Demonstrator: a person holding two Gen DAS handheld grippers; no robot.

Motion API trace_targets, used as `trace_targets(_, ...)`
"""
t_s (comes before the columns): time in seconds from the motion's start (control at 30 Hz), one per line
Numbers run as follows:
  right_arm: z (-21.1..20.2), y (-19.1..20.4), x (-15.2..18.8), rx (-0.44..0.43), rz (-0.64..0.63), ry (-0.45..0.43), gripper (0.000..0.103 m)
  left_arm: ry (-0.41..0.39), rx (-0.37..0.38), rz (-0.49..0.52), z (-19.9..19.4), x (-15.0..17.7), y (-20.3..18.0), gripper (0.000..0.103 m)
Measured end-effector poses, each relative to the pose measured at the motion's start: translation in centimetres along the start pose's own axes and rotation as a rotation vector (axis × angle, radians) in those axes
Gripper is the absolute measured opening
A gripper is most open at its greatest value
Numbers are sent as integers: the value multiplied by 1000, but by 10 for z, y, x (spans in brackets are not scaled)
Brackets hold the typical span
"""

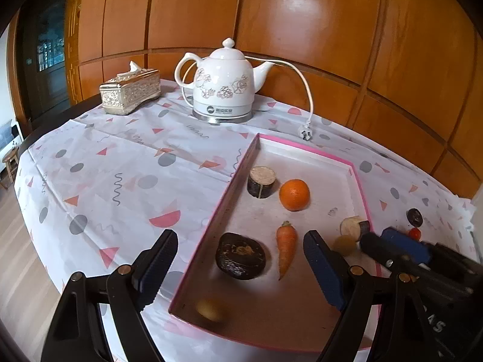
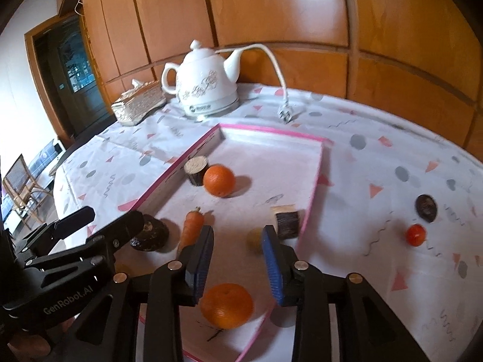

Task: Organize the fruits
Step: 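Carry the potato into the pink tray and release it with the right tool, then grasp the red tomato with the left tool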

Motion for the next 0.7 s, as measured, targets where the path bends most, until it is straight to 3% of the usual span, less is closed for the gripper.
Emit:
trace_targets(0.4,-30,-46,-4,147,30,-94,43,5,51,42,-5,4,-24,86)
trace_targets(0.5,-39,-64,-3,207,39,-119,52,4,66,55,-8,4,-31,86)
trace_targets(0.7,-45,-97,7,251,120,-89,52,1,102,88,-12,5,-49,86)
Point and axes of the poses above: each gripper's, at about its wrist camera, not at the fingertips, and z roughly the way its jaws point, y to its left, x to its underside, the point moved 7 cm from there along z, roughly the way its jaws point, and after that the axes turned 15 degrees about -y, right-handed, at the moved point
